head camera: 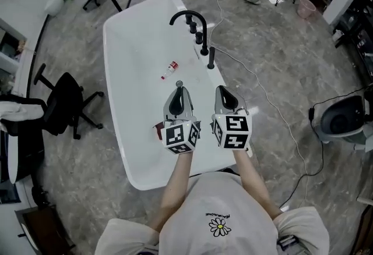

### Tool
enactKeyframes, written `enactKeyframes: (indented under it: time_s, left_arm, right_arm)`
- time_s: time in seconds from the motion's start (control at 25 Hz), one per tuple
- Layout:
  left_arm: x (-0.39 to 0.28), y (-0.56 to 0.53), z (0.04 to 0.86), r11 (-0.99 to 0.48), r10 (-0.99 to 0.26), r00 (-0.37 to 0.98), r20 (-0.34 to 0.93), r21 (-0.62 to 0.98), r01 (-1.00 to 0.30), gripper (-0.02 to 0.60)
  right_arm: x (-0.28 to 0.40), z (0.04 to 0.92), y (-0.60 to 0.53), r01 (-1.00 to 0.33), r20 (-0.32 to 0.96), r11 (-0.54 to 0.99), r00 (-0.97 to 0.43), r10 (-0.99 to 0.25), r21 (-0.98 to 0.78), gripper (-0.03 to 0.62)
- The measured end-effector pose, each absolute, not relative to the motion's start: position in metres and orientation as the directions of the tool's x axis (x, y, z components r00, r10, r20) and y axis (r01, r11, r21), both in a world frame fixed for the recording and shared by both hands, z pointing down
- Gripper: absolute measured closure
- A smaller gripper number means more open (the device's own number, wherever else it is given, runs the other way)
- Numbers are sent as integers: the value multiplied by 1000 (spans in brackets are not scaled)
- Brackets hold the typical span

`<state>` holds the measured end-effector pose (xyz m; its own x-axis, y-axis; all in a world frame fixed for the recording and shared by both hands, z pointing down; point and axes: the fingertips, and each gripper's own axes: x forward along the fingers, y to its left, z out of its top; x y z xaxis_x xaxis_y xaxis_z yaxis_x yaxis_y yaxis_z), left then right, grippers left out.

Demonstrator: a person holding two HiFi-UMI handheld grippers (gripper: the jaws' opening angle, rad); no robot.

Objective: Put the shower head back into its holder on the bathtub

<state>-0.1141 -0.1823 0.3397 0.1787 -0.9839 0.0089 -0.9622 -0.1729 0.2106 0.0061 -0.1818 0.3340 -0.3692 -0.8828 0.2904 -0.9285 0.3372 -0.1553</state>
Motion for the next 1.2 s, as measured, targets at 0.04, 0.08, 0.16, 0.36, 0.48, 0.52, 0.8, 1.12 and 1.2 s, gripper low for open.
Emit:
enactKeyframes:
  time_s: [0.04, 0.08, 0.16, 0.36, 0.48, 0.52, 0.8, 1.12, 1.2]
  left_arm:
    - [-111, -174, 340, -190, -980, 197, 16, 192, -963, 561]
    - [-108, -166, 341, -199, -978, 205, 23, 170, -965, 573]
    - [-107, -149, 338, -199, -979, 204, 23, 131, -971, 583]
    - [-106, -113, 314, -204, -979, 204, -5, 65, -977, 583]
    - [-107, -99, 308, -213, -977, 212, -11, 47, -976, 583]
    - [-107, -96, 308, -213, -977, 213, -9, 45, -976, 584]
    - [-114, -81, 309, -204, -979, 204, -3, 32, -979, 584]
    - [-124, -64, 325, -180, -983, 183, 25, 84, -980, 583]
    - [-125, -62, 329, -179, -983, 183, 34, 92, -980, 583]
  right_arm:
    - [-1, 332, -171, -925, 277, 356, -379, -883, -132, 592]
    - [-8, 331, -162, -918, 267, 382, -397, -878, -109, 592]
    - [-22, 329, -147, -901, 255, 431, -427, -868, -43, 592]
    - [-38, 318, -118, -870, 245, 493, -475, -845, 13, 592]
    - [-44, 310, -108, -860, 224, 509, -494, -840, 15, 592]
    - [-45, 309, -105, -858, 218, 513, -498, -839, 17, 592]
    - [-55, 318, -79, -839, 217, 545, -531, -819, 3, 592]
    - [-59, 331, -62, -831, 251, 556, -534, -807, 20, 592]
    - [-58, 335, -60, -833, 263, 554, -530, -806, 21, 592]
